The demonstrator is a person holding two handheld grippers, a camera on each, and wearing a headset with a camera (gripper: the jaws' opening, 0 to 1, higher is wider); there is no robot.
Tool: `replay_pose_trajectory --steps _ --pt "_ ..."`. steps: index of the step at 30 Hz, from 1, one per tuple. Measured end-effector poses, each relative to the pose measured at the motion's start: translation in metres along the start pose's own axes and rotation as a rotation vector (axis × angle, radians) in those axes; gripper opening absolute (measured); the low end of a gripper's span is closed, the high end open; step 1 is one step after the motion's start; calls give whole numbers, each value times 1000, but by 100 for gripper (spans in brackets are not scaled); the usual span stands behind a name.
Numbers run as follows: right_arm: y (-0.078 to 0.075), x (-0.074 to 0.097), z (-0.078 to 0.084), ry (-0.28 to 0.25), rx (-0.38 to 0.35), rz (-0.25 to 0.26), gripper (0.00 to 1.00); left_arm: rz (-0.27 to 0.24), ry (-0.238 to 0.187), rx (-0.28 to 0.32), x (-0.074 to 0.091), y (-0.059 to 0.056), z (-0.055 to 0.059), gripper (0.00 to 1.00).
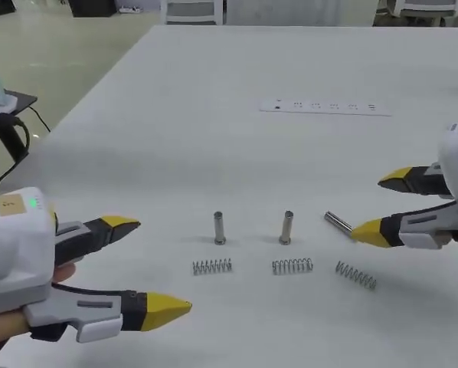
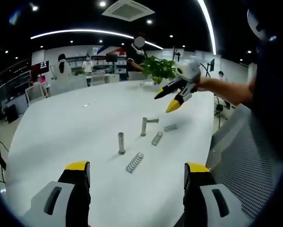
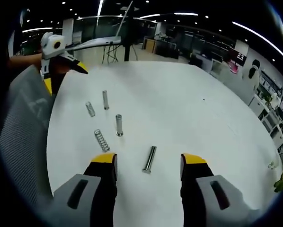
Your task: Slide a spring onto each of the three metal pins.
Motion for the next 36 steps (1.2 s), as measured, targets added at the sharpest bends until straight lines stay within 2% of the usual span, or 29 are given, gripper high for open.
replay_pose_trajectory --steps 10,22,26,29,36 --pt "-6 -23 -4 73 13 -6 43 -2 1 3 -1 1 1 77" --pt "-5 -50 -3 147 -19 -19 29 10 4 5 -3 -1 3 77" --pt "-6 -57 -1 171 -33 -24 23 11 2 5 -3 -1 3 77" --pt "-6 -61 2 182 -70 -35 20 12 1 5 -3 -1 3 77" --pt "-5 -69 6 221 -79 -27 16 16 0 6 -4 -2 3 77"
Point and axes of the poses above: the centre of the closed fingertips' face, and the gripper's own axes: x roughly backward along the fingers, y roughly to its left, z roughly out of its underside, the point moved 9 cm from there along x, roughly backward along the fingers, and after that the axes turned 5 degrees about z, right-handed, at the moved point
